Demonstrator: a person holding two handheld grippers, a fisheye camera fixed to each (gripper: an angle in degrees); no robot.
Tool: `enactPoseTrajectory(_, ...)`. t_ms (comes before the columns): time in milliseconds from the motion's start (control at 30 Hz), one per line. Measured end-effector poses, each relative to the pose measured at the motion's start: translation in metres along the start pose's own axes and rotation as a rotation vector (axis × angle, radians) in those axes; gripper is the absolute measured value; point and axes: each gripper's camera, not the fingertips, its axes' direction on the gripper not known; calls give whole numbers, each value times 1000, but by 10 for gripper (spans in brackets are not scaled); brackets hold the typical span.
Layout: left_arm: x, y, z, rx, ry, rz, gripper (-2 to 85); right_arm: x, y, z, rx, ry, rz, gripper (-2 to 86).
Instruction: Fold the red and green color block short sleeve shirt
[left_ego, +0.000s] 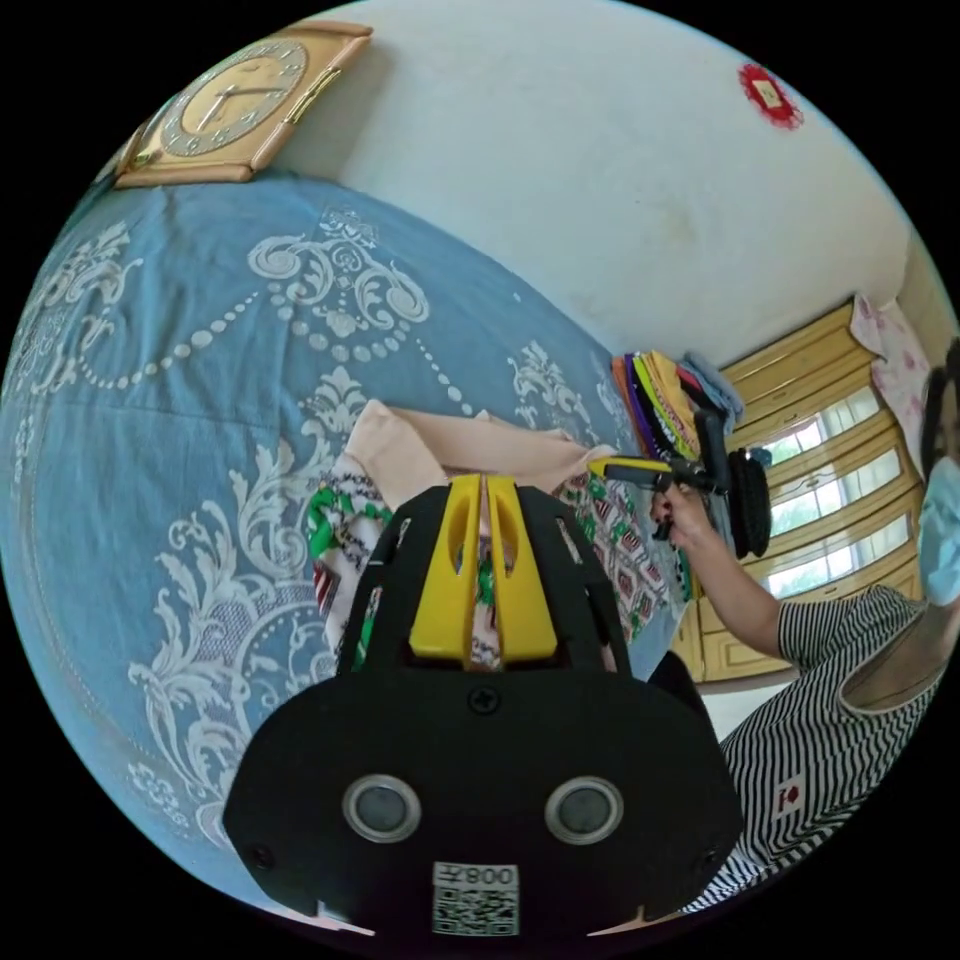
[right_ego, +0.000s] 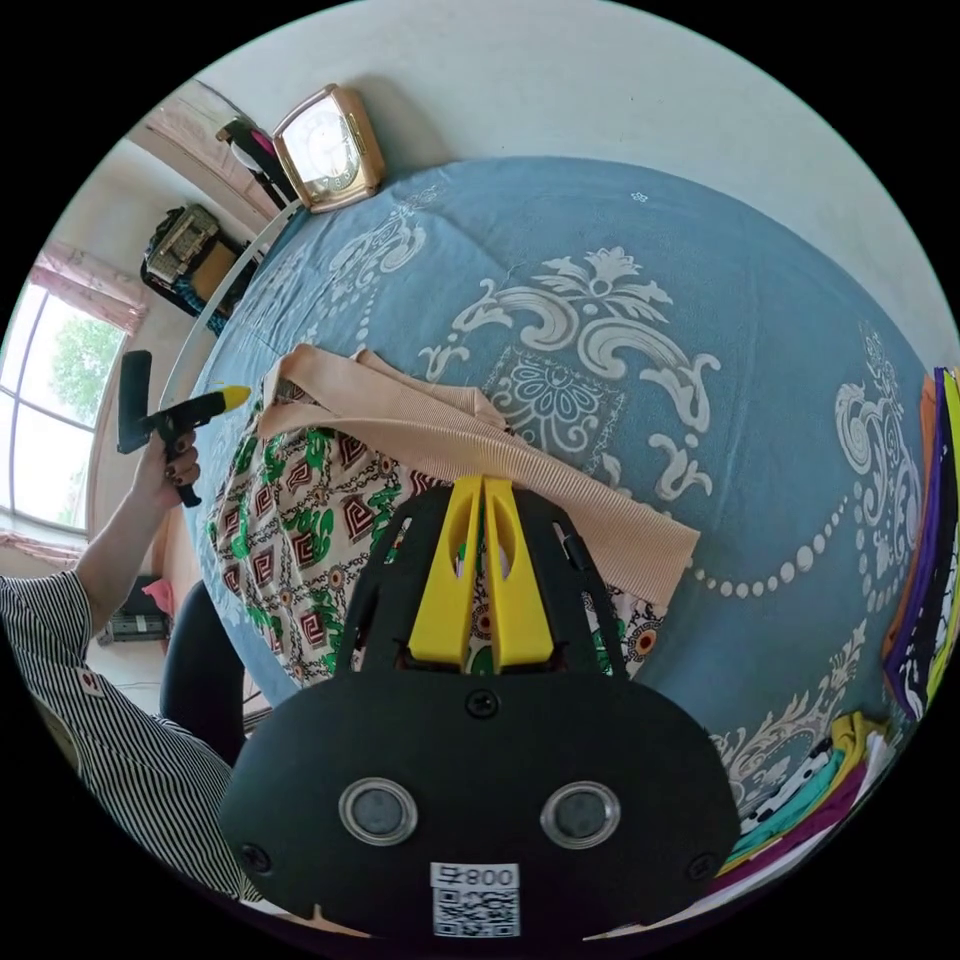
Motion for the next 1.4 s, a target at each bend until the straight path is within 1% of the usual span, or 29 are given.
enactPoseTrajectory(67,0,7,7,-69,-24,-8,4,3,3,1,-5,-22,7,-3)
enactPoseTrajectory(133,-1,5,12,-90,-23,-21,3,5,3,-1,-3,-37,14,-3)
enactPoseTrajectory(367,0,-25,4,12,-98,-43,2,14,-4,-5,10,-61,45,0)
enactPoseTrajectory(433,7,-23,-5,28,-62,-2,2,15,-5,-1,0,-75,47,0)
enactPoseTrajectory(600,29,5,-18,-12,-81,94,3,19,-3,13,-6,-99,71,1)
enactPoseTrajectory(633,30,8,-15,-42,-97,102,3,19,-2,17,-10,-108,78,1)
enactPoseTrajectory(700,28,6,-10,-75,-135,86,3,19,-1,23,-23,-115,88,0)
enactPoseTrajectory(933,12,-20,-11,-50,-217,3,2,7,9,35,-39,-124,87,1)
enactPoseTrajectory(1100,29,0,-26,-33,-215,58,2,-16,45,33,17,-64,66,1)
enactPoseTrajectory(1167,27,7,-25,-73,-281,55,2,-22,65,44,25,43,92,0)
enactPoseTrajectory(1233,21,8,-27,-68,-245,31,2,-20,73,60,0,80,118,0)
enactPoseTrajectory(1300,17,6,-32,-58,-227,-3,2,-20,79,74,-6,83,135,-2)
enactPoseTrajectory(1400,24,5,-37,-51,-274,9,1,-27,87,85,11,82,145,-1)
